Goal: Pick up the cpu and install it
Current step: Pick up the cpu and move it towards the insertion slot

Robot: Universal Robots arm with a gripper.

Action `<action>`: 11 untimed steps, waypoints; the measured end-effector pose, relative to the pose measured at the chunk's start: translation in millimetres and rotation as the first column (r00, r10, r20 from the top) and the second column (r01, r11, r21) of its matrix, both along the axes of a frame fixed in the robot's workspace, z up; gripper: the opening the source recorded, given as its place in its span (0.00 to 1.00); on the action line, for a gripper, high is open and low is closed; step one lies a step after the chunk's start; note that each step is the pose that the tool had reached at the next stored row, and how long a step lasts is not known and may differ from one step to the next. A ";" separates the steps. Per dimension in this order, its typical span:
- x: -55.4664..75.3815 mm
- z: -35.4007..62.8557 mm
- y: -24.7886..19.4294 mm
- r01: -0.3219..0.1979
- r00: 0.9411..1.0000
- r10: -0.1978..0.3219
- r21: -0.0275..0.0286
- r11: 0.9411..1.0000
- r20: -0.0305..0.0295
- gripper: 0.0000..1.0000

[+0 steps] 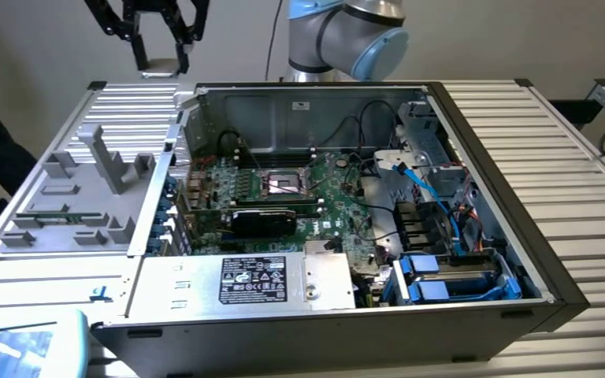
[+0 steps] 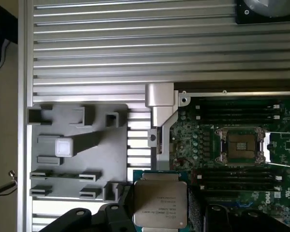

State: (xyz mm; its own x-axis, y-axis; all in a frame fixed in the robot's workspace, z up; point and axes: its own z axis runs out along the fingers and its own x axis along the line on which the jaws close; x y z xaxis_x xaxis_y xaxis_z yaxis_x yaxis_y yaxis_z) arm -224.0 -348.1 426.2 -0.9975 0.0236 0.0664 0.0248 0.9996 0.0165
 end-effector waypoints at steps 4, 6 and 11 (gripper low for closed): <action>17.9 0.0 0.0 0.000 1.000 0.000 0.000 1.000 0.000 0.55; 27.3 0.0 0.0 0.000 1.000 0.000 0.000 1.000 0.000 0.55; 49.9 -0.7 0.0 0.000 1.000 0.000 0.000 1.000 0.000 0.55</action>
State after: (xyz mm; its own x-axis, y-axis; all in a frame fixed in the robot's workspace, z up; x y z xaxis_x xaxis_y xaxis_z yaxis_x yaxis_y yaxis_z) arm -174.1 -348.1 425.5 -0.9975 0.0235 0.0662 0.0247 0.9996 0.0164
